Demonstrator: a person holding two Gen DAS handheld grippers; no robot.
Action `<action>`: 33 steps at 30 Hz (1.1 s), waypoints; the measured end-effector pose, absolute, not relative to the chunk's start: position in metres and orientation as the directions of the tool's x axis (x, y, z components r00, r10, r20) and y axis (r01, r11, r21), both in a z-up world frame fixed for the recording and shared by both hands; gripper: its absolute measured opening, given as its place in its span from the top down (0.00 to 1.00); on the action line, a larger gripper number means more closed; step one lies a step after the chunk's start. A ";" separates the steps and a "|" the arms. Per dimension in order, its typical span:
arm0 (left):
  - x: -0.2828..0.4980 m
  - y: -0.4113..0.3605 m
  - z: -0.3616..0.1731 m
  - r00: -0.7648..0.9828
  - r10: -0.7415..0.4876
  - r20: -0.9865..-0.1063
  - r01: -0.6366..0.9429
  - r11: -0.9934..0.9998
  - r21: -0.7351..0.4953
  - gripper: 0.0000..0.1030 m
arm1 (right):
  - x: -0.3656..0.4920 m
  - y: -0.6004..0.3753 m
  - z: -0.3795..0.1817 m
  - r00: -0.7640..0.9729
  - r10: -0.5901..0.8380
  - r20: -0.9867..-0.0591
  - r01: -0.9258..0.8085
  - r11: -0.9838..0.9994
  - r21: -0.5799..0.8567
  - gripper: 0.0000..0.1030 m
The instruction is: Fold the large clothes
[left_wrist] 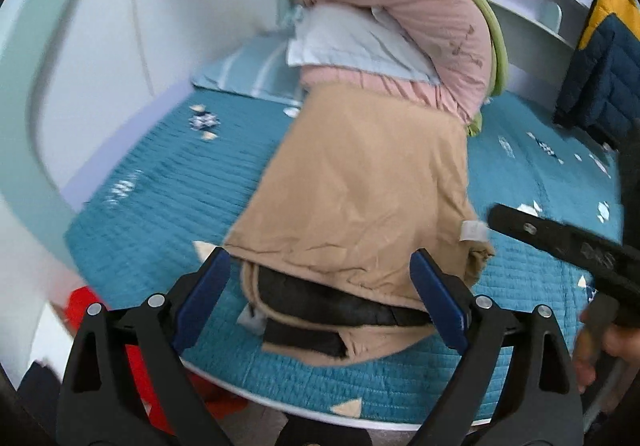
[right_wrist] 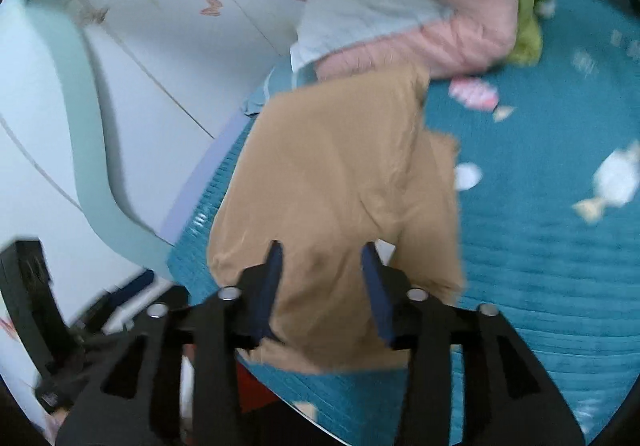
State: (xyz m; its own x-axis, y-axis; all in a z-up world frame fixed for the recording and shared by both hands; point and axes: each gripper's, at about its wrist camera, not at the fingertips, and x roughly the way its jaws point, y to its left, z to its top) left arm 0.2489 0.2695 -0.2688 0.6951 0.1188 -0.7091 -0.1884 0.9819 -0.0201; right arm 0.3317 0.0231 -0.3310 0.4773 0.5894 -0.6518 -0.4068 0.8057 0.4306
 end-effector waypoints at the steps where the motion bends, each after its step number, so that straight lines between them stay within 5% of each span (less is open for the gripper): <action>1: 0.240 0.265 -0.260 0.705 0.129 -0.697 -0.197 0.980 -0.018 0.08 | 0.321 0.018 -0.321 0.501 0.561 -0.659 -0.411 0.825 0.389 0.38; 7: 0.191 0.231 -0.211 0.755 0.161 -0.635 -0.228 0.973 -0.025 0.05 | 0.245 -0.022 -0.272 0.604 0.433 -0.669 -0.405 0.890 0.211 0.12; 10: 0.167 0.207 -0.188 0.767 0.184 -0.615 -0.234 0.972 -0.001 0.05 | 0.215 -0.039 -0.253 0.664 0.389 -0.638 -0.387 0.909 0.151 0.08; 33: 0.027 0.087 -0.065 0.920 0.127 -0.370 -0.118 0.992 0.046 0.05 | 0.050 -0.121 -0.129 0.898 0.286 -0.333 -0.287 0.957 0.047 0.07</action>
